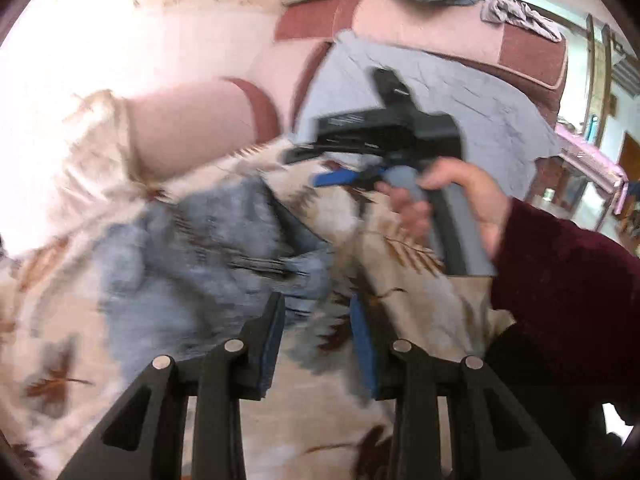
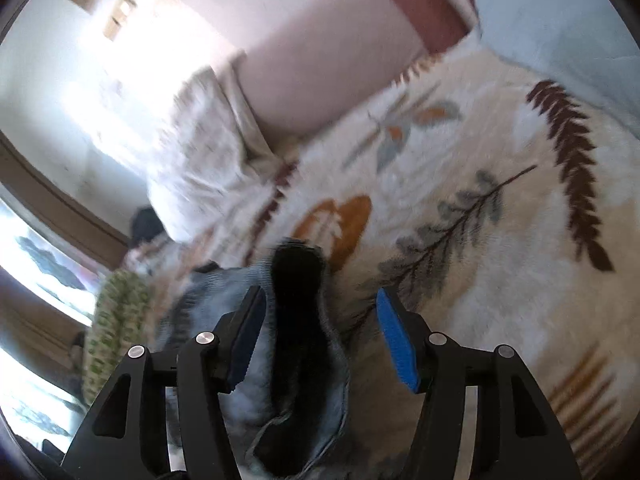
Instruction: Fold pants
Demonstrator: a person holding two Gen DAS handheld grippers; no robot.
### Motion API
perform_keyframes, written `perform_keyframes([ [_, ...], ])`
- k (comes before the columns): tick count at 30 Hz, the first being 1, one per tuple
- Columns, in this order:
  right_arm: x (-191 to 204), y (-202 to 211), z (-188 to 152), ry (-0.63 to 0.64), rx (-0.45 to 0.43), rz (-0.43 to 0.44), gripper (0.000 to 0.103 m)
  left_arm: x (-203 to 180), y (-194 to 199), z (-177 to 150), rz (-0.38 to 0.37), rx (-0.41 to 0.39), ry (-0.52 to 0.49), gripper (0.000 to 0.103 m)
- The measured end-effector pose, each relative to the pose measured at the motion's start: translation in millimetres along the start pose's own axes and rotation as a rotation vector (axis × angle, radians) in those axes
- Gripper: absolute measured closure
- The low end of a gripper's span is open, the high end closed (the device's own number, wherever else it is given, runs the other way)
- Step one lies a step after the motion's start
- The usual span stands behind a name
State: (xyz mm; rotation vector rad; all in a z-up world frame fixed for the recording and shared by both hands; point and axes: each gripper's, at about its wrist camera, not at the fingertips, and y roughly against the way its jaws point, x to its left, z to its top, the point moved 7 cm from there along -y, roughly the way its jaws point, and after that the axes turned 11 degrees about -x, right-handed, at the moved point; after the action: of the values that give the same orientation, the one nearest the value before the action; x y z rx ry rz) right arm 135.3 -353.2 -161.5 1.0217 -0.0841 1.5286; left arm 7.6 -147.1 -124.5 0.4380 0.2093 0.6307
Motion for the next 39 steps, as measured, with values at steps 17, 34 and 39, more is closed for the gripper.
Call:
perform_keyframes([
  [17, 97, -24, -39, -0.034, 0.037, 0.334, 0.043, 142, -50, -3, 0.397, 0.103, 0.063, 0.067],
  [34, -3, -78, -56, -0.122, 0.177, -0.116, 0.020, 131, -156, -42, 0.365, 0.289, 0.094, 0.072],
  [39, 8, -59, -39, -0.084, 0.122, -0.093, 0.020, 134, -145, -39, 0.330, 0.240, 0.157, 0.069],
])
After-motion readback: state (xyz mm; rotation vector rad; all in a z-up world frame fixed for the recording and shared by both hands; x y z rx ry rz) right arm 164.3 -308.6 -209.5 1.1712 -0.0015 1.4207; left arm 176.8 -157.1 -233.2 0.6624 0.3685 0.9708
